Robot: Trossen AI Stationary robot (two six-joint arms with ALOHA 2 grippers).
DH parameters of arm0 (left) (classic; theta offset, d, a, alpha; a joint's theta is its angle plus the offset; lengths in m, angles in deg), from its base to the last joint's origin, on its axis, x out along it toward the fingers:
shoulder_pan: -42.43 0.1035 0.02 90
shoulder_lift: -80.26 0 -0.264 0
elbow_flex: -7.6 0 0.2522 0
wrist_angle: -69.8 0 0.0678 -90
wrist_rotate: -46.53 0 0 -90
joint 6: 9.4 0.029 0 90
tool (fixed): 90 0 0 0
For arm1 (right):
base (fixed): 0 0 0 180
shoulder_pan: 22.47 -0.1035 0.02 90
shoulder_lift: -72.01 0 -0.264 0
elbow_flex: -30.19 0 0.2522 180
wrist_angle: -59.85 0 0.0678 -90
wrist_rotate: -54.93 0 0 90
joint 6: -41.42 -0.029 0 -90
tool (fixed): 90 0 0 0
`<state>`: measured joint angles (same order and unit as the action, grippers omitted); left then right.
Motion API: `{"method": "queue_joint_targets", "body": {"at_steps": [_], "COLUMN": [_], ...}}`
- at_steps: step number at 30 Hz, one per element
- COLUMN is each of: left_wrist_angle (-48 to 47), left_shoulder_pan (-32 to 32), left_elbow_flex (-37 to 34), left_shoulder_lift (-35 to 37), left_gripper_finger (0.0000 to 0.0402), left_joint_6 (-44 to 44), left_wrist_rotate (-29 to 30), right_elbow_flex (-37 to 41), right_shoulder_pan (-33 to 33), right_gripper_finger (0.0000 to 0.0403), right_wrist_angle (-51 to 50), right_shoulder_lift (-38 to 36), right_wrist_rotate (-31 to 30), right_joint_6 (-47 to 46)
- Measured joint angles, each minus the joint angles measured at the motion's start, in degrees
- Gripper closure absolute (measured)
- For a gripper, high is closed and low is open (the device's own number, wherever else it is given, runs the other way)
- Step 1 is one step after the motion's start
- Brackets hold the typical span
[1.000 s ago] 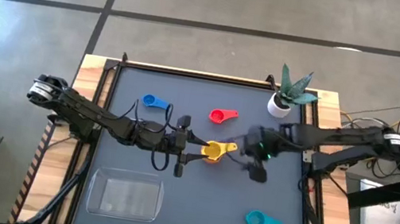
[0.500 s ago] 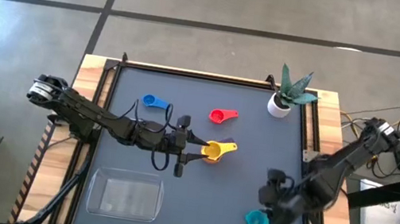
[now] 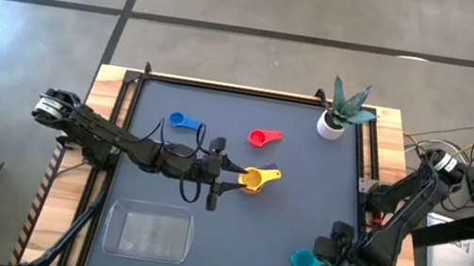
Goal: Nest measuring cups in basket
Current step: Stack the light blue measuring cup on top of the yellow measuring cup
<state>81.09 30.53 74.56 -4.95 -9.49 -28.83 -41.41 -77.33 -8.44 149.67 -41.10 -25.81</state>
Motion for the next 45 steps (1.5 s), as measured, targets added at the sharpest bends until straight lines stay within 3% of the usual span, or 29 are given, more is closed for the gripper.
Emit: {"method": "queue_joint_targets", "body": {"at_steps": [12,23,28,38,45], "left_wrist_angle": [-1.3,-1.8,-2.1,-2.1,-2.4], "left_shoulder_pan": [0.0,0.0,0.0,0.0,0.0], "left_elbow_flex": [-0.1,-0.1,-0.1,-0.1,-0.1], "left_shoulder_lift": [0.0,0.0,0.0,0.0,0.0], "left_gripper_finger": [0.0257,0.0257,0.0257,0.0257,0.0257], "left_joint_6": [-0.7,-0.9,-1.3,-1.9,-1.9], "left_wrist_rotate": [-0.1,-0.2,-0.2,-0.2,-0.2], "right_elbow_flex": [-0.9,-1.8,-1.5,-1.4,-1.3], "right_shoulder_pan": [-0.9,-1.7,-1.9,-1.9,0.0], "right_gripper_finger": [0.0039,0.0037,0.0083,0.0261,0.0272], "right_wrist_angle": [1.2,2.9,3.2,3.0,2.0], "right_shoulder_lift": [10.1,16.7,17.7,14.6,12.8], "right_wrist_rotate": [0.9,1.6,1.8,-0.8,-7.0], "right_joint_6": [0.6,3.4,3.4,5.6,12.1]}}
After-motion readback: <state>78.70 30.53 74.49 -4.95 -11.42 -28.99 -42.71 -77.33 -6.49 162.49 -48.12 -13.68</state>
